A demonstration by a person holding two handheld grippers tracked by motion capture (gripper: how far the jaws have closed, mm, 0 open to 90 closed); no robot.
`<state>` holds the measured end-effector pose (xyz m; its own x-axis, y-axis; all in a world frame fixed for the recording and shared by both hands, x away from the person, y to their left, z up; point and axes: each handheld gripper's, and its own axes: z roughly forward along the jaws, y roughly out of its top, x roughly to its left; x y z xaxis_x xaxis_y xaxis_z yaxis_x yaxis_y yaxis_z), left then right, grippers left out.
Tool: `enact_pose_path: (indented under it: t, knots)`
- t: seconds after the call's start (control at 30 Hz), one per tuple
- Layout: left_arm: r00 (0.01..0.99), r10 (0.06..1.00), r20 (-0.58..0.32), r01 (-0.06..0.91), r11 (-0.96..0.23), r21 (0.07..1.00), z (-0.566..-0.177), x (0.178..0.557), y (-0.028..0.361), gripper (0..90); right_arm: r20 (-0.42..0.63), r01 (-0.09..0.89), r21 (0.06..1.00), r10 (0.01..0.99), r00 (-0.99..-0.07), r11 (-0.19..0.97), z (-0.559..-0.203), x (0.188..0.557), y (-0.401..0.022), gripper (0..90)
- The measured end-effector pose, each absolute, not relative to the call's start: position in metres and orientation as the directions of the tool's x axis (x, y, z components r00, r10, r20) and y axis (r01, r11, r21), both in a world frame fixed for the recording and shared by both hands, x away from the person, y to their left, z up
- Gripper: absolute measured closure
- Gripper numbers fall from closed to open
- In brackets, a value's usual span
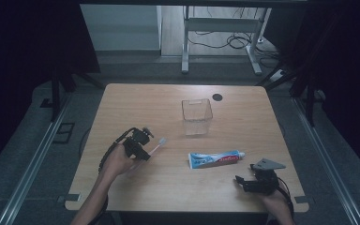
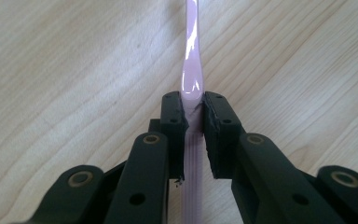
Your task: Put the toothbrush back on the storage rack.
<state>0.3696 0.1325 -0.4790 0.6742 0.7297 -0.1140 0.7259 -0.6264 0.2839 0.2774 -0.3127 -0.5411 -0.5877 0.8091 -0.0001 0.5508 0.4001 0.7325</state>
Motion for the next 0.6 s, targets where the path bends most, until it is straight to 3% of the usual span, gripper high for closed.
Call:
enact_pose_path:
  t: [0.6]
  knots:
    - [0.706, 0.700, -0.111, 0.671, -0.610, 0.421, -0.445, 0.377, 0.117, 79.0, 0.000, 0.550, 0.733, 0.809, -0.588, 0.400, -0.541, 0.277, -0.313, 18.1]
